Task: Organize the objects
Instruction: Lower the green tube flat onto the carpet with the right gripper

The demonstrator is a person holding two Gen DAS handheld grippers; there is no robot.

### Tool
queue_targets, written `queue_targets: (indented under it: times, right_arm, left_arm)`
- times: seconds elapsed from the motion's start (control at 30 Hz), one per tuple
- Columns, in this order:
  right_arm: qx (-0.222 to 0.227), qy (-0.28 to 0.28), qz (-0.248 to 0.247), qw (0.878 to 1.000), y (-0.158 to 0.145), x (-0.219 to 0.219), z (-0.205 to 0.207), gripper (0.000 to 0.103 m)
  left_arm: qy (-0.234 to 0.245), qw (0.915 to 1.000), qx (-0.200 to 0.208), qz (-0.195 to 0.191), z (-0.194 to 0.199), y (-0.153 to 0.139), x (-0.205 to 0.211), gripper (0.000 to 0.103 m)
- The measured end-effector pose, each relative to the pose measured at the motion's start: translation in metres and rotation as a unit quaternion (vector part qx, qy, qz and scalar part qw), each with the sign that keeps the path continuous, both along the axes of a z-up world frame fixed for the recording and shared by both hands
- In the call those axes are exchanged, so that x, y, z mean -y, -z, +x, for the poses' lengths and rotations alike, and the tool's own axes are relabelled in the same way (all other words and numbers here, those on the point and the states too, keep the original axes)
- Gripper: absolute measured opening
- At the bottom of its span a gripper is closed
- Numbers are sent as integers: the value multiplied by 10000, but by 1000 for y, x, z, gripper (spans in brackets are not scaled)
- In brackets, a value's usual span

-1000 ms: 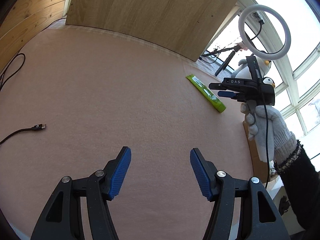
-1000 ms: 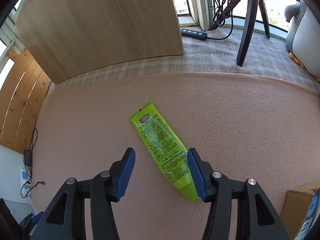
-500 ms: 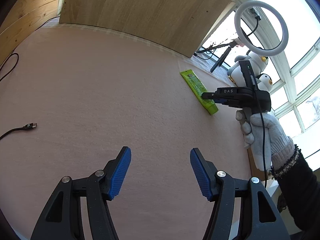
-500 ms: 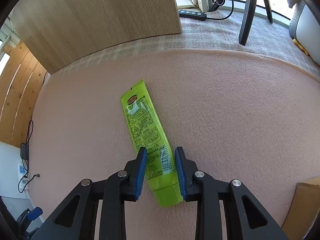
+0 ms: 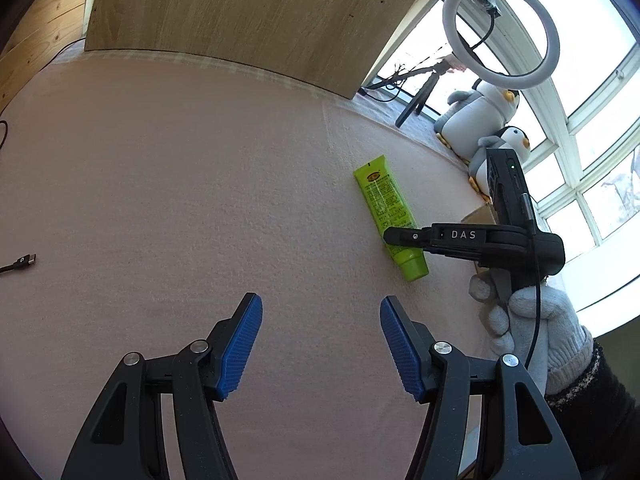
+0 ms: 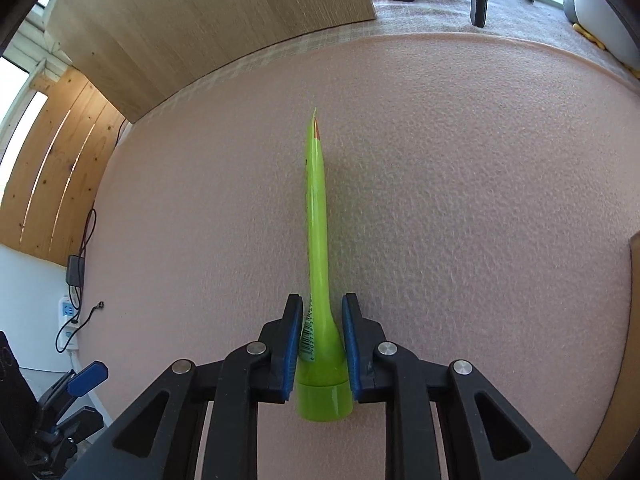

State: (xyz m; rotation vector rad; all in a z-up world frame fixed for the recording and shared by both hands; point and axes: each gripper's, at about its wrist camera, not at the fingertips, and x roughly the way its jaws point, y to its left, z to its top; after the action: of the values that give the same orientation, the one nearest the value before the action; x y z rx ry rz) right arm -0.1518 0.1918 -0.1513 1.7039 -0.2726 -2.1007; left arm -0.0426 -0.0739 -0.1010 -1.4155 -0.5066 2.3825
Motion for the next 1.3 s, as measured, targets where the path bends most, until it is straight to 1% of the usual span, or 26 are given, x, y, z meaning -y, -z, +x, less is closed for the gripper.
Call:
queue_targets:
  times: [0.2,0.3,0.43,0.5,0.57,0.67,0.7,0.83,0.9,1.07,1.17,1.3]
  right_arm:
    - [268,55,-401,9988,3,-7,38,18]
    - [335,97,-524,9980,5,-10,56,18]
    - [425,269,-760,9958,8,-19,77,18]
    - [428,352,-803,9952,8,-26,85,18]
    - [364,436,-740,9956,7,-33,90,20]
    - [263,497,-608,9966,3,-44,93,30]
    - [218,526,-569,9968,1,-48,94,32]
    - [104,470,-507,9976,-6,-55,91,34]
    - [143,354,-446,9983,-7,-54,88,37]
    - [175,45,-296,9994,-7,-43,81,37]
    - [280,-97,-307,9991,-4,-37,78,37]
    - [342,-317,-190,9987,0,-28,75,37]
  left_arm:
    - [304,9995,13,9,-6,3,-25,65]
    - [448,9990,47,20,-7,5,-39,65]
    - [658,9978,101,24,-7,10,-59,65]
    - [769,9970,128,24,-6,13,-69,65]
    - [876,9960,151,37,-7,14,-78,65]
    - [1038,9944,187,41,-6,17,-93,65]
    - [1085,9939,203,48,-5,19,-98,65]
    - [1288,9910,350,103,-3,29,-116,65]
    - [1358,9897,425,133,-4,35,-125,65]
    - [1457,9874,576,216,-6,47,-142,65]
    - [1447,9870,640,287,-7,52,-147,65]
    - [1394,9871,685,379,-5,57,-153,64]
